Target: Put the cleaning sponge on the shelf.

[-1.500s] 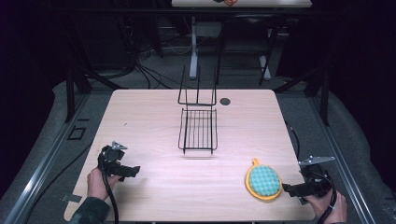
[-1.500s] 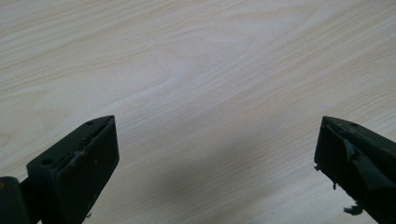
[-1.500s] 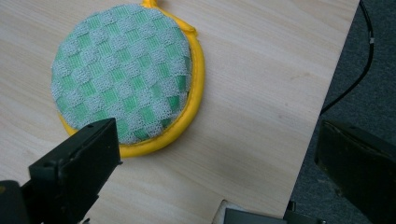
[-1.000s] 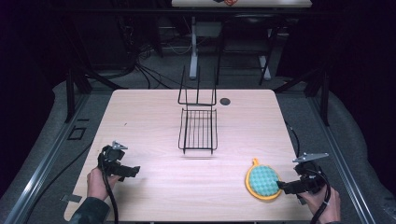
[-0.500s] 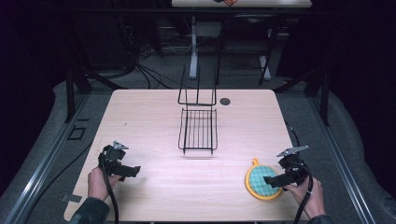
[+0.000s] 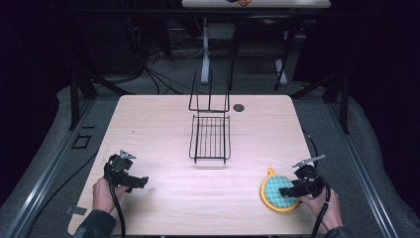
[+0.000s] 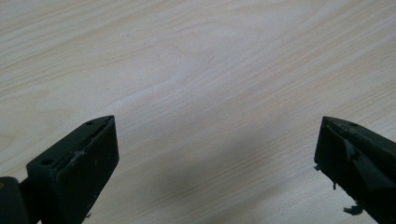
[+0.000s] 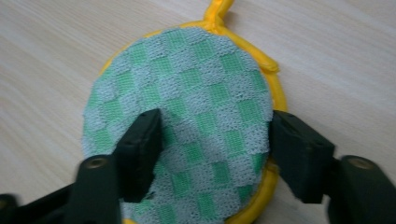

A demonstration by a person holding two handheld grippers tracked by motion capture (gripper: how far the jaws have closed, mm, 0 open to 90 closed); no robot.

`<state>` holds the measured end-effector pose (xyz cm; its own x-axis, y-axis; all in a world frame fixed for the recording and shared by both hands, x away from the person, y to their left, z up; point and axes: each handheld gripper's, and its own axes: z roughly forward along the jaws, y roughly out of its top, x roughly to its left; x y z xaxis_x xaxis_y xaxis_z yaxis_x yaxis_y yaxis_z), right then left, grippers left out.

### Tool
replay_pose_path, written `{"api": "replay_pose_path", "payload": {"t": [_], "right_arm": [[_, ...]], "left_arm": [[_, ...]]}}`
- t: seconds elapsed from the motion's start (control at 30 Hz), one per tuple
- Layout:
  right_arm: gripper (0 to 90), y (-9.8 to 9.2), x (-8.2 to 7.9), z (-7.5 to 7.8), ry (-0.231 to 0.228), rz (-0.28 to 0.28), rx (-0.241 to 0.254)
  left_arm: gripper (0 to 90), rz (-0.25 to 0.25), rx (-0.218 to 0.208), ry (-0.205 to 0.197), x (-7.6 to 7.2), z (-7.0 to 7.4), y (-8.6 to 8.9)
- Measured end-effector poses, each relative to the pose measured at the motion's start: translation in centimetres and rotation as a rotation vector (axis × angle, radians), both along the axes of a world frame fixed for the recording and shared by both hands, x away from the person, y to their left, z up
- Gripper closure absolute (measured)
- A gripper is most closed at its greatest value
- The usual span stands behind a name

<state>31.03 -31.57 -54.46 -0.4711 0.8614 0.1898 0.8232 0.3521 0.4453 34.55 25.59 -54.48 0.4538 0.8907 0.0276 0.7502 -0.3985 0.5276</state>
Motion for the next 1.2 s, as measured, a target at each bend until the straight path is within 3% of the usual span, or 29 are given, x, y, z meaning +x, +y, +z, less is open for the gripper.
{"api": "replay_pose_path", "payload": {"t": [0.23,0.47,0.77,1.0,1.2], "right_arm": [[58.1,0.1,-0.5,0.0,-0.005,-0.057,0.004],[76.4,0.7,-1.0,0.2,-0.050,-0.072,-0.056],[84.4,0.1,-1.5,0.6,-0.089,-0.090,-0.004],[85.2,-0.4,-1.9,1.8,-0.125,-0.111,0.047],[85.2,-0.1,-2.3,2.8,-0.161,-0.093,0.071]], "left_arm": [[0.0,0.004,0.004,0.008,0.0,-0.1,0.0],[0.0,0.003,0.004,0.010,0.0,-0.2,-0.1],[0.0,0.006,-0.005,-0.001,0.0,-0.1,0.1],[0.0,0.006,-0.007,0.001,0.1,-0.1,0.2],[0.0,0.005,-0.005,0.003,0.1,-0.1,0.2]]}}
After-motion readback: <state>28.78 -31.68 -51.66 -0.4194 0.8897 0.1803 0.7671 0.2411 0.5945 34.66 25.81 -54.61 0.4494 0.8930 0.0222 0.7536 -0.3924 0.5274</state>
